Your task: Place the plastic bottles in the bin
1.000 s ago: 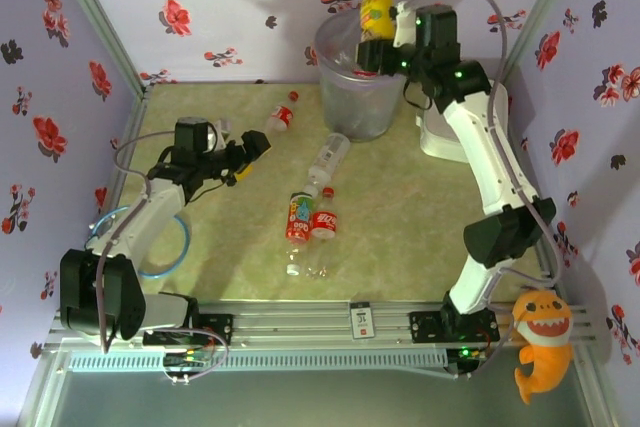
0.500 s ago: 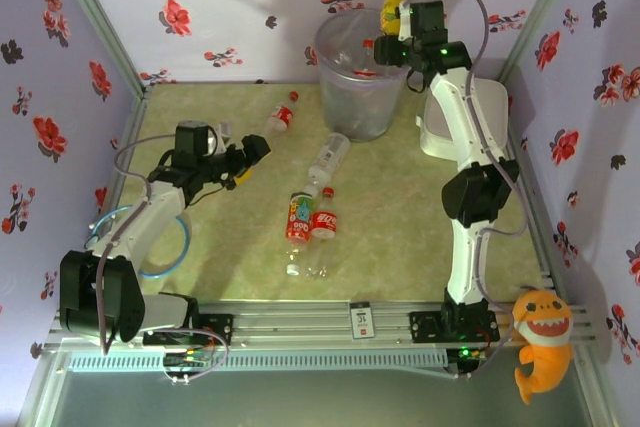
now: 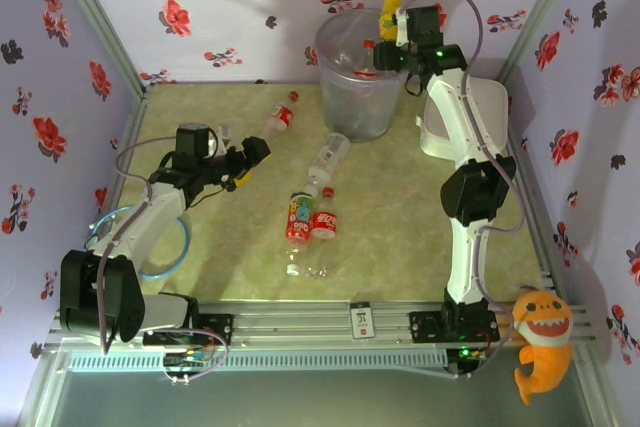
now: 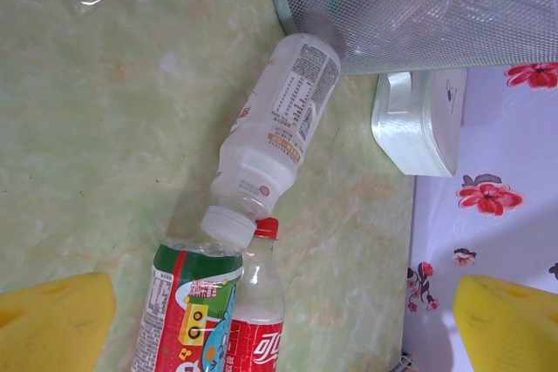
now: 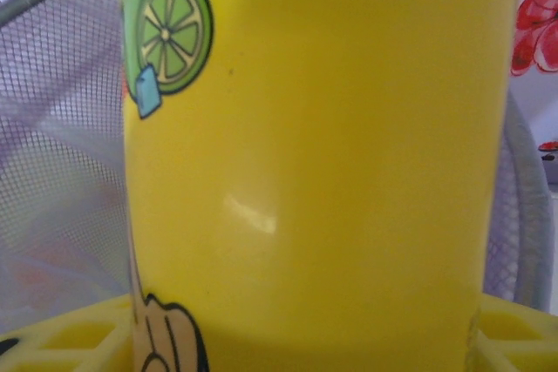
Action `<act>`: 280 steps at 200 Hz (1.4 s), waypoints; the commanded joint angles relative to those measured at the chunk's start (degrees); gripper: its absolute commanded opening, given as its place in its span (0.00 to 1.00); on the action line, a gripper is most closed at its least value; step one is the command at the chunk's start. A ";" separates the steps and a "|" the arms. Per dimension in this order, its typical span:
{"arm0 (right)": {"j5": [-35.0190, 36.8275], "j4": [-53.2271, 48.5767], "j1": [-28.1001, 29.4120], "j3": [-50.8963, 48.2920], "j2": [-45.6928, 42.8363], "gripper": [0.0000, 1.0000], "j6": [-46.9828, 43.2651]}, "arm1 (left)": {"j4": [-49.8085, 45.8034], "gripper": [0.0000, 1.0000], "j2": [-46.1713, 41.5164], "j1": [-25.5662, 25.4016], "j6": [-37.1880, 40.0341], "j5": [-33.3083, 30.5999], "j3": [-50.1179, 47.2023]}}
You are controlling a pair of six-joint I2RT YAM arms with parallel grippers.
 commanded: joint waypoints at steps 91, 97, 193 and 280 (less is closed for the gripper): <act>0.82 1.47 -0.29 -1.02 -0.25 0.78 -1.00 | -3.00 1.00 0.47 0.38 4.53 -2.67 1.54; 0.81 1.48 -0.25 -0.94 -0.22 0.79 -1.09 | -4.14 1.00 0.77 0.35 5.57 -3.33 2.02; -4.99 1.23 -0.30 6.36 -3.56 0.80 1.34 | -14.46 1.00 17.06 0.38 27.17 -19.80 20.69; -5.47 1.00 -0.25 -3.36 -13.26 0.80 -0.02 | -12.89 0.96 43.49 -1.00 40.73 -21.70 43.90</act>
